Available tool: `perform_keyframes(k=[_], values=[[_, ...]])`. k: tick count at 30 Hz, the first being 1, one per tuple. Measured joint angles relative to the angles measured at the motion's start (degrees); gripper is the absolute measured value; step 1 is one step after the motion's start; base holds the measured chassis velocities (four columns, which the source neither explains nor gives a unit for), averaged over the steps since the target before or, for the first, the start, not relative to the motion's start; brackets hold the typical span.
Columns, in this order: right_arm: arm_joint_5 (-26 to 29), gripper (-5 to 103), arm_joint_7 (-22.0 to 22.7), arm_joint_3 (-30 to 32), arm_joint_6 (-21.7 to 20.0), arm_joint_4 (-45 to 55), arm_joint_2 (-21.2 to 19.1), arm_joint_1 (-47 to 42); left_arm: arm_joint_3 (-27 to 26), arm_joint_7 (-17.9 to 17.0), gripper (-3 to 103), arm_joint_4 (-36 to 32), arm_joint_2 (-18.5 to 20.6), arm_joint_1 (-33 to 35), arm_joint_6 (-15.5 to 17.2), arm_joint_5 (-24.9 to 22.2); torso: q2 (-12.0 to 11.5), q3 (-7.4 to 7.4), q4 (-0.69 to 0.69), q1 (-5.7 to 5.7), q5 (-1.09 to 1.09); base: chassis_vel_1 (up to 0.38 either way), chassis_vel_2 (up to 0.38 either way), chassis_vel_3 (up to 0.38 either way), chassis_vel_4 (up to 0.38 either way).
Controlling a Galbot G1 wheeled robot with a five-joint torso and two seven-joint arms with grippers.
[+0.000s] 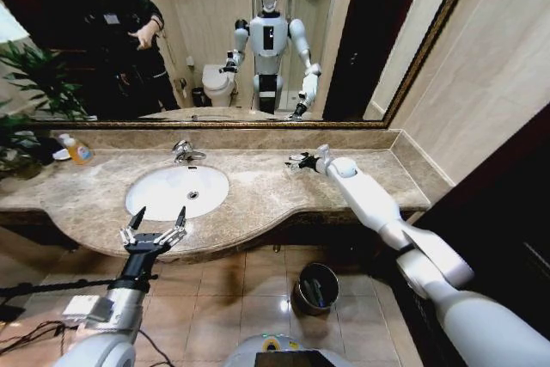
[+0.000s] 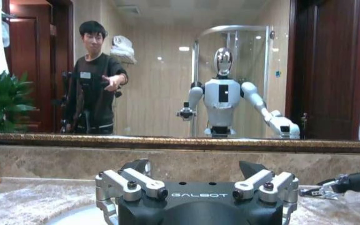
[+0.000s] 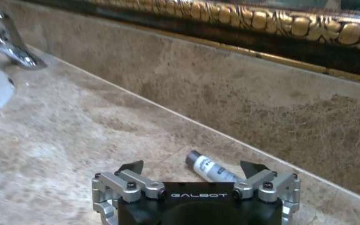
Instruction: Pick up the trash from the sink and place it in the trash bin.
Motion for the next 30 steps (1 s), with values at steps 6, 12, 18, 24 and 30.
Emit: perform_keyframes(k=[6, 12, 18, 24, 30], values=[[-2.86, 100, -0.97, 0.55, 1.03, -5.65, 2.04, 2.11, 0.0, 0.0, 100, 0.0, 0.0, 0.0, 0.0, 0.0, 0.0, 0.0, 0.0, 0.01, 0.0, 0.0, 0.0, 0.0, 0.0], [-4.05, 100, -1.39, 0.86, 0.85, -7.68, 2.62, 2.93, 0.0, 0.0, 100, 0.0, 0.0, 0.0, 0.0, 0.0, 0.0, 0.0, -0.01, 0.01, 0.0, 0.0, 0.0, 0.0, 0.0], [-4.1, 82, -1.39, 0.99, 0.69, -6.88, 2.04, 2.57, 0.0, 0.0, 100, 0.0, 0.0, 0.0, 0.0, 0.0, 0.0, 0.0, -0.01, 0.0, -0.01, 0.0, 0.0, 0.0, 0.0], [-4.1, 61, -1.17, 1.02, 0.63, -5.84, 1.45, 1.99, 0.0, 0.0, 100, 0.0, 0.0, 0.0, 0.0, 0.0, 0.0, 0.0, -0.01, 0.0, -0.01, 0.0, 0.0, 0.0, 0.0], [-4.03, 39, -0.79, 0.99, 0.66, -4.51, 1.0, 1.1, 0.0, 0.0, 100, 0.0, 0.0, 0.0, 0.0, 0.0, 0.0, 0.0, -0.01, 0.0, 0.0, 0.0, 0.0, 0.0, 0.0]])
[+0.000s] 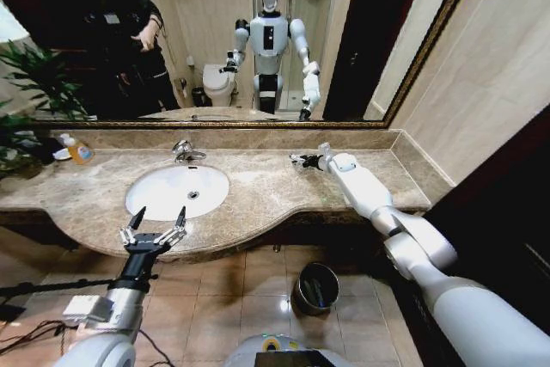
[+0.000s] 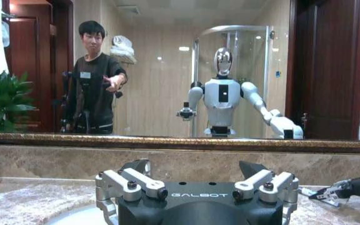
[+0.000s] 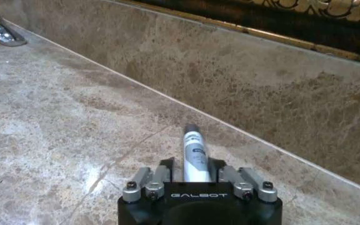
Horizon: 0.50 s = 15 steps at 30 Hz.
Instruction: Pick up the trash from the sink and place it in the trash bin.
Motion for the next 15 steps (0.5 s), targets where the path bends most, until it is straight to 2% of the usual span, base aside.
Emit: perform_keyframes(k=[3, 4, 5, 6, 8, 10, 15], values=[[0.0, 33, 0.02, -0.01, 0.06, 0.25, -0.05, -0.18, 0.0, 0.0, 100, 0.0, 0.0, 0.0, 0.0, 0.0, 0.0, 0.0, 0.0, 0.0, 0.0, 0.0, 0.0, 0.0, 0.0], [0.04, 28, 0.04, -0.07, 0.27, 0.55, -0.16, -0.47, 0.0, 0.0, 100, 0.0, 0.0, 0.0, 0.0, 0.0, 0.0, 0.0, 0.0, 0.0, -0.01, 0.0, 0.0, 0.0, 0.0], [0.46, 12, 0.75, -0.16, 1.08, 1.25, -0.32, -1.06, 0.0, 0.0, 100, 0.0, 0.0, 0.0, 0.0, 0.0, 0.0, -0.01, 0.0, -0.01, -0.01, 0.0, 0.0, 0.0, 0.0], [0.8, 8, 1.3, -0.16, 1.28, 1.59, -0.33, -1.24, 0.0, 0.0, 100, 0.0, 0.0, 0.0, 0.0, 0.0, 0.0, -0.01, 0.0, -0.01, 0.0, 0.0, 0.0, 0.0, 0.0], [1.19, 8, 2.26, -0.17, 1.49, 1.97, -0.35, -1.44, 0.0, 0.0, 100, 0.0, 0.0, 0.0, 0.0, 0.0, 0.0, 0.0, 0.0, -0.01, 0.0, 0.0, 0.0, 0.0, 0.0], [3.59, 2, 5.18, 0.11, 2.54, 3.18, -0.56, -2.15, 0.0, 0.0, 100, 0.0, 0.0, 0.0, 0.0, 0.0, 0.0, 0.0, 0.01, 0.0, 0.0, 0.0, 0.0, 0.0, 0.0], [7.76, 1, 9.37, 1.12, 4.55, 6.9, -2.01, -4.72, 0.0, 0.0, 100, 0.0, 0.0, 0.0, 0.0, 0.0, 0.0, 0.0, 0.0, -0.01, 0.0, 0.0, 0.0, 0.0, 0.0]])
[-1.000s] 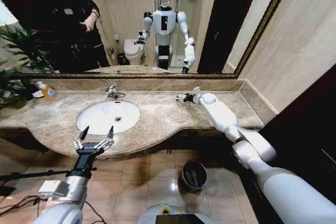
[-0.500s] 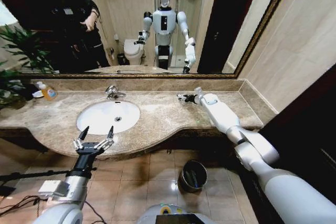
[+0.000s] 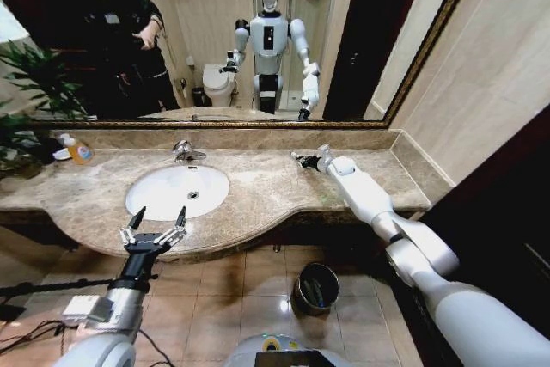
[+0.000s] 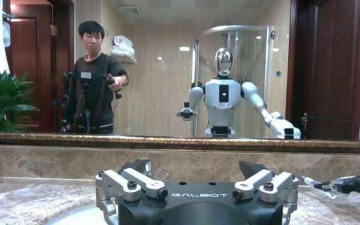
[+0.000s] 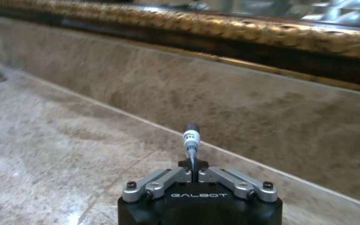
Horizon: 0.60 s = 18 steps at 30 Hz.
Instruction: Pick up the trash from the sink and place it in the trash bin.
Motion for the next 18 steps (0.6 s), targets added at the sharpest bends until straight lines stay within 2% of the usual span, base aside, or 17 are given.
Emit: perform_keyframes(k=[2, 3, 6, 7, 11, 12, 14, 15, 16, 18], values=[[4.16, 1, 3.49, 0.65, 0.98, 5.5, -1.9, -3.29, 0.0, 0.0, 100, 0.0, 0.0, 0.0, 0.0, 0.0, 0.0, 0.0, 0.0, 0.0, -0.01, 0.0, 0.0, 0.0, 0.0], [4.16, 1, 3.49, 0.65, 0.98, 5.5, -1.9, -3.29, 0.0, 0.0, 100, 0.0, 0.0, 0.0, 0.0, 0.0, 0.0, 0.0, 0.0, 0.0, -0.01, 0.0, 0.0, 0.0, 0.0], [8.38, 1, 6.81, 3.49, 0.03, 17.89, -5.46, -10.48, 0.0, 0.0, 100, 0.0, 0.0, -0.01, 0.0, 0.0, 0.0, -0.01, 0.01, 0.0, 0.0, 0.0, 0.0, 0.0, 0.0], [8.38, 1, 6.81, 3.49, 0.03, 17.89, -5.46, -10.48, 0.0, 0.0, 100, 0.0, 0.0, -0.01, 0.0, 0.0, 0.0, -0.01, 0.01, 0.0, 0.0, 0.0, 0.0, 0.0, 0.0], [10.79, 1, 9.41, 9.35, -0.76, 35.24, -10.17, -23.09, 0.0, 0.0, 100, 0.0, 0.0, 0.0, 0.0, 0.0, 0.0, 0.0, -0.01, 0.0, 0.02, 0.0, 0.0, 0.0, 0.0], [10.79, 1, 9.41, 9.35, -0.76, 35.24, -10.17, -23.09, 0.0, 0.0, 100, 0.0, 0.0, 0.0, 0.0, 0.0, 0.0, 0.0, -0.01, 0.0, 0.02, 0.0, 0.0, 0.0, 0.0], [11.34, 1, 11.2, 12.78, -0.79, 44.2, -12.61, -29.96, 0.0, 0.01, 100, 0.0, 0.0, -0.01, 0.0, 0.0, 0.01, -0.02, -0.03, -0.01, -0.03, 0.0, 0.0, 0.0, 0.0], [11.5, 1, 11.98, 13.77, -0.75, 48.39, -13.64, -33.35, 0.0, 0.01, 100, 0.0, 0.01, 0.0, 0.0, 0.0, 0.0, -0.01, -0.03, -0.01, 0.03, 0.0, 0.0, 0.0, 0.0], [11.5, 1, 11.98, 13.77, -0.75, 48.39, -13.64, -33.35, 0.0, 0.01, 100, 0.0, 0.01, 0.0, 0.0, 0.0, 0.0, -0.01, -0.03, -0.01, 0.03, 0.0, 0.0, 0.0, 0.0], [11.53, 1, 13.26, 15.1, -0.6, 54.44, -14.63, -38.41, 0.0, 0.01, 100, 0.0, 0.01, 0.0, 0.0, 0.0, 0.01, -0.01, -0.01, -0.01, -0.01, 0.0, 0.0, 0.0, 0.0]])
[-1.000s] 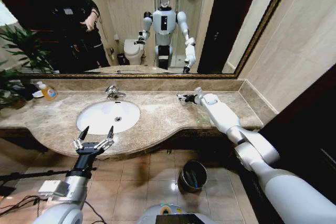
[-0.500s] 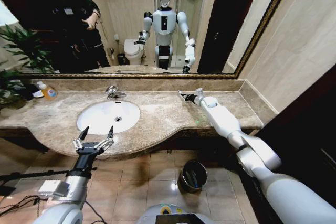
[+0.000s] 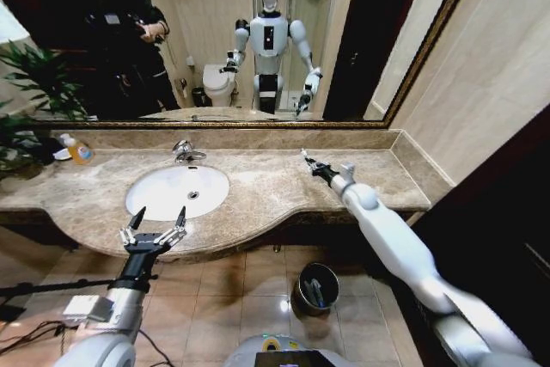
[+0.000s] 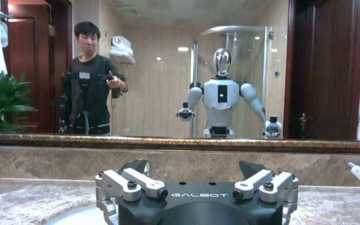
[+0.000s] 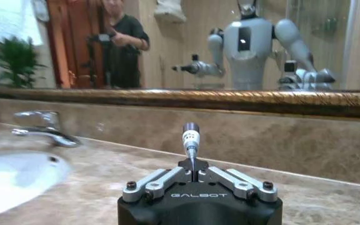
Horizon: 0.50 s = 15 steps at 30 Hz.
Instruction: Pick up the trash from the sink and place it in the trash bin.
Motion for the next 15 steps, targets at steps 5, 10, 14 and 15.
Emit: perform_keyframes(k=[5, 10, 14, 15], values=[[-0.61, 1, 2.3, 2.96, 0.08, 8.68, -0.49, -8.8, 0.0, -0.01, 100, 0.0, -0.01, 0.0, 0.0, 0.0, 0.0, 0.0, 0.01, 0.0, 0.0, 0.0, 0.0, 0.0, 0.0], [-3.42, 1, -0.38, 12.1, 0.83, 15.52, 1.16, -21.75, 0.01, 0.0, 100, 0.0, -0.01, 0.0, 0.0, 0.0, 0.0, 0.0, 0.01, 0.01, -0.01, 0.0, 0.0, 0.0, 0.0], [-6.7, 1, -4.14, 18.87, 4.07, 17.65, 4.02, -32.95, 0.0, 0.0, 100, 0.0, 0.0, 0.0, 0.0, 0.0, 0.0, 0.0, -0.02, 0.0, 0.02, 0.0, 0.0, 0.0, 0.0], [-6.7, 1, -4.14, 18.87, 4.07, 17.65, 4.02, -32.95, 0.0, 0.0, 100, 0.0, 0.0, 0.0, 0.0, 0.0, 0.0, 0.0, -0.02, 0.0, 0.02, 0.0, 0.0, 0.0, 0.0]])
